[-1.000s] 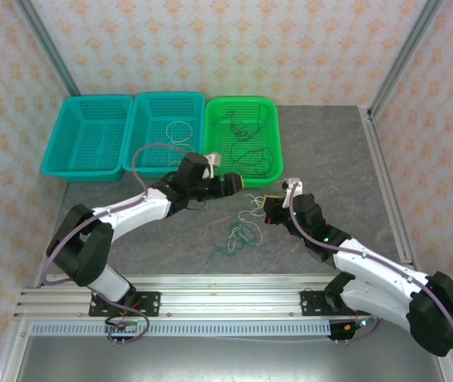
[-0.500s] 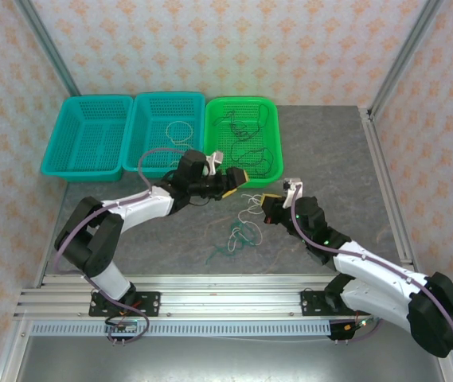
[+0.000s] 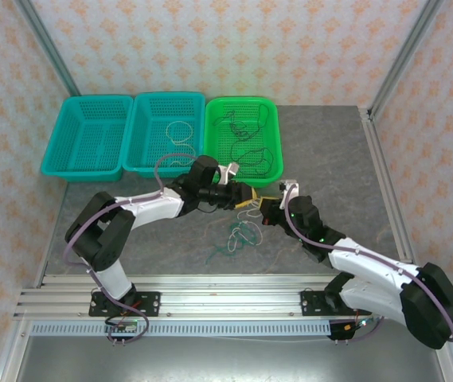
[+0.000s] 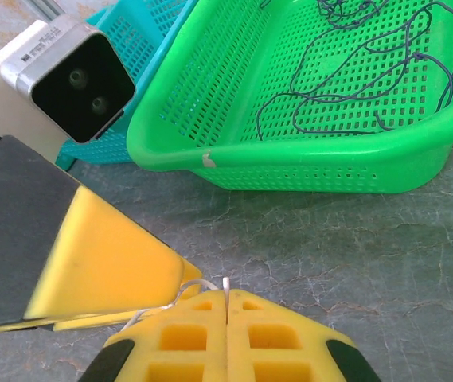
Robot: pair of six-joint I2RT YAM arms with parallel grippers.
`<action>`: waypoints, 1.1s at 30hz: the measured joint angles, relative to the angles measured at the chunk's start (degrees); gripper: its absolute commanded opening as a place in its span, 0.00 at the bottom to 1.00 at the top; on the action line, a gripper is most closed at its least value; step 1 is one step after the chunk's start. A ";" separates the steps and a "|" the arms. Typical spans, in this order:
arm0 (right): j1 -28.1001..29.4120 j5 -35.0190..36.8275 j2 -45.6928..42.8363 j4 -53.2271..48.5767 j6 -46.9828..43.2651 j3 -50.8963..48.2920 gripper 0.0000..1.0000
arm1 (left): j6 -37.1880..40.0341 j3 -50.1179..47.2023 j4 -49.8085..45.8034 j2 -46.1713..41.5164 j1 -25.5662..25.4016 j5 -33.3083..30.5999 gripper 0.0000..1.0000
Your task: Untangle the cables
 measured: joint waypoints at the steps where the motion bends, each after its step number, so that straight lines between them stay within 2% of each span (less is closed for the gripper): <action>1: 0.00 0.00 0.02 0.00 0.07 0.00 0.00 | 0.09 0.04 -0.24 -0.02 -0.02 -0.04 0.15; 4: 0.00 0.00 0.00 -0.02 0.22 0.00 0.00 | 1.22 0.22 -2.16 -0.15 0.00 -0.48 0.03; 11: 0.07 1.31 -2.45 -2.25 0.87 -0.04 0.00 | 4.55 0.76 -6.45 -2.21 1.03 -1.60 0.00; 17: -0.83 11.78 -7.58 -10.32 5.14 -1.77 0.00 | 8.68 2.05 -12.55 -5.68 4.28 -4.20 0.00; 24: -5.44 23.41 -15.41 -23.54 18.60 -8.04 0.01 | 11.04 2.25 -15.65 -7.85 5.44 -5.03 0.00; 25: -6.40 24.76 -16.90 -25.92 20.90 -8.48 0.06 | 11.39 2.25 -16.15 -7.96 5.64 -5.07 0.00; 28: -8.57 27.04 -21.38 -31.04 26.27 -8.96 0.11 | 12.50 2.27 -18.25 -8.50 6.47 -6.03 0.00; 29: -8.92 27.71 -22.49 -32.24 27.32 -9.03 0.15 | 12.98 2.27 -19.15 -8.81 6.88 -6.54 0.00; 31: -9.79 29.24 -25.03 -34.99 29.68 -9.40 0.31 | 13.60 2.27 -20.63 -9.84 8.28 -7.67 0.00; 33: -9.97 28.92 -26.51 -35.36 28.39 -9.68 0.39 | 13.99 2.27 -21.31 -11.06 9.57 -8.15 0.00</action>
